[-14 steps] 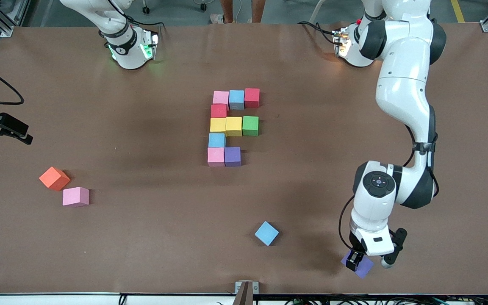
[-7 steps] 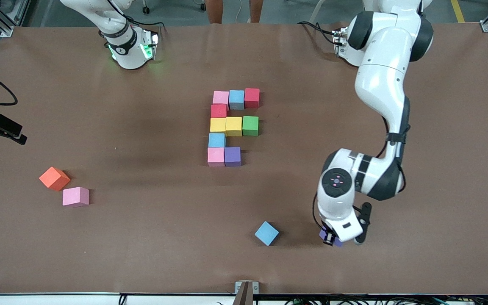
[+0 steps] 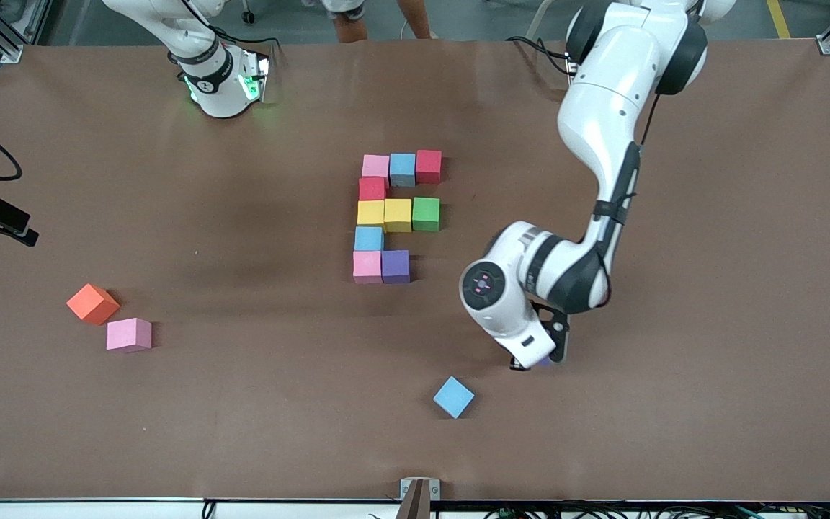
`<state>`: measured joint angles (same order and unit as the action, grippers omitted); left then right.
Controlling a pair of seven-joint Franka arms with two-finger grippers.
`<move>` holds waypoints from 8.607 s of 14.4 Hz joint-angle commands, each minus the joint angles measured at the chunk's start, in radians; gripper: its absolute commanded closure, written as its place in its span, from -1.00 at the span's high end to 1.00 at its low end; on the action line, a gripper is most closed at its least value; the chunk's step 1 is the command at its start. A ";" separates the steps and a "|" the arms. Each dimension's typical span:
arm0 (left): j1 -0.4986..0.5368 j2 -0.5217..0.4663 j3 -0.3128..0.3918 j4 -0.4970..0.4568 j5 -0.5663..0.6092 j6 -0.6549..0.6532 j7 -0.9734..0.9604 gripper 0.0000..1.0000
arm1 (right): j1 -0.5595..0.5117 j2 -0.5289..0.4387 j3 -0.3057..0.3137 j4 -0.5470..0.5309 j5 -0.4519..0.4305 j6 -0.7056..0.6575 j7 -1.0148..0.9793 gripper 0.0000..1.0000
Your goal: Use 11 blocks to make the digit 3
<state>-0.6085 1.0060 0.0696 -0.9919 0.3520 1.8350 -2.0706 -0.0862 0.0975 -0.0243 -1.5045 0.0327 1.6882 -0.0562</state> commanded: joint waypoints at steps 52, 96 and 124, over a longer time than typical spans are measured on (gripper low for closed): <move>-0.445 0.048 0.002 -0.070 0.251 0.040 -0.867 -0.98 | -0.067 0.016 0.012 0.000 0.003 -0.016 -0.008 1.00; 0.289 -0.400 -0.054 -0.077 -0.177 -0.049 0.605 1.00 | -0.015 0.010 0.020 0.009 0.006 -0.035 -0.037 1.00; 0.578 -1.029 -0.171 -0.614 -0.332 -0.201 1.883 1.00 | 0.097 -0.001 -0.054 0.023 -0.008 -0.045 -0.020 1.00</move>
<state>-0.0308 -0.0305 -0.1126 -1.6440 0.0350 1.6752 -0.2017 -0.0004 0.1116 -0.0667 -1.4747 0.0328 1.6531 -0.0873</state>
